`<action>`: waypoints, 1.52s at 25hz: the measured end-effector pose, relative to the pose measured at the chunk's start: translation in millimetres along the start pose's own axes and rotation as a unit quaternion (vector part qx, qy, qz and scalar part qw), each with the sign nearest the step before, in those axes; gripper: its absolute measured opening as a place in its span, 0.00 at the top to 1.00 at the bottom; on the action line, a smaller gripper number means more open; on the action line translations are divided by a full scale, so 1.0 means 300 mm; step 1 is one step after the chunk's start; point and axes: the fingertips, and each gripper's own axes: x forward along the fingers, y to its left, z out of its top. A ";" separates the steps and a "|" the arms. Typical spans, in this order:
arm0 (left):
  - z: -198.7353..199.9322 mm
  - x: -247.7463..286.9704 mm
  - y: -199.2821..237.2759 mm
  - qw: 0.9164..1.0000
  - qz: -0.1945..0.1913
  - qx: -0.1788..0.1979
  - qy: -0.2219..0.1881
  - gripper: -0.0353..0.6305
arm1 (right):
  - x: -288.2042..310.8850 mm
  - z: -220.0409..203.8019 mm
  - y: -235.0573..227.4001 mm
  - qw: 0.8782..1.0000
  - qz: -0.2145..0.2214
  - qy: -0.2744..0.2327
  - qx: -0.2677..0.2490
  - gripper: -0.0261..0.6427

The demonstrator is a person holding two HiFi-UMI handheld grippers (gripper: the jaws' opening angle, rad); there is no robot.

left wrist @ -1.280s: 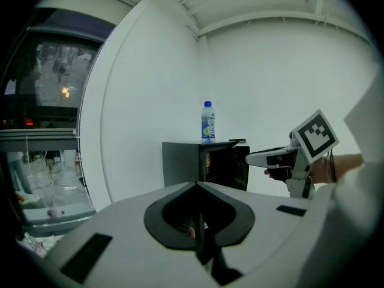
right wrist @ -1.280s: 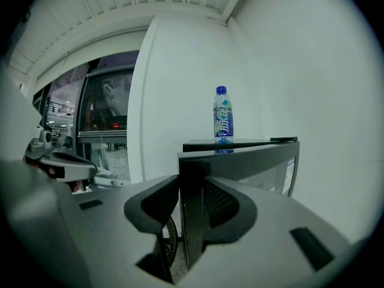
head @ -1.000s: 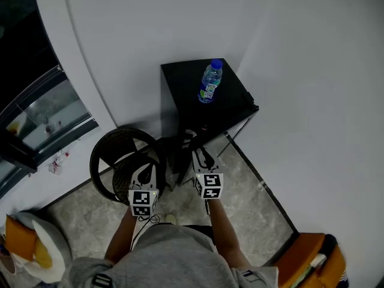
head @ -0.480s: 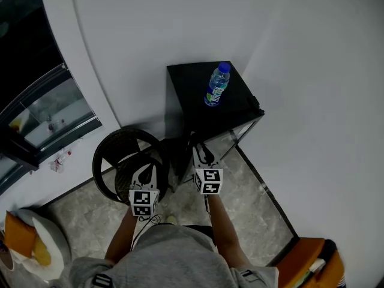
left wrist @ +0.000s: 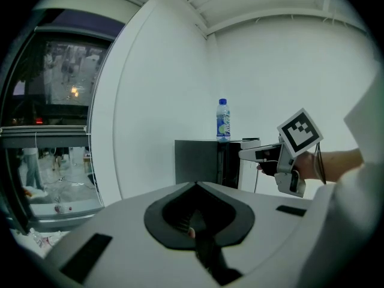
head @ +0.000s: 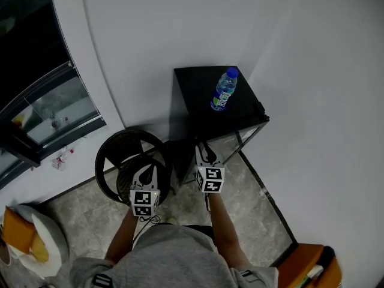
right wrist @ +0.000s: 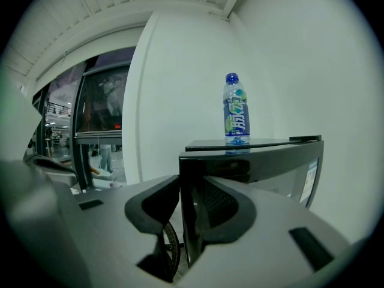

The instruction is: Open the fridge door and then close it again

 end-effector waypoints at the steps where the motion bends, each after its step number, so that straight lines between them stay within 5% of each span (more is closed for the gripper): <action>1: 0.002 0.002 0.002 1.000 0.000 0.000 -0.001 0.94 | 0.005 0.002 0.000 1.000 0.000 0.000 0.000 0.76; 38: 0.014 0.012 0.043 1.000 0.013 -0.009 0.000 0.94 | 0.035 0.032 -0.009 1.000 0.009 -0.007 0.009 0.79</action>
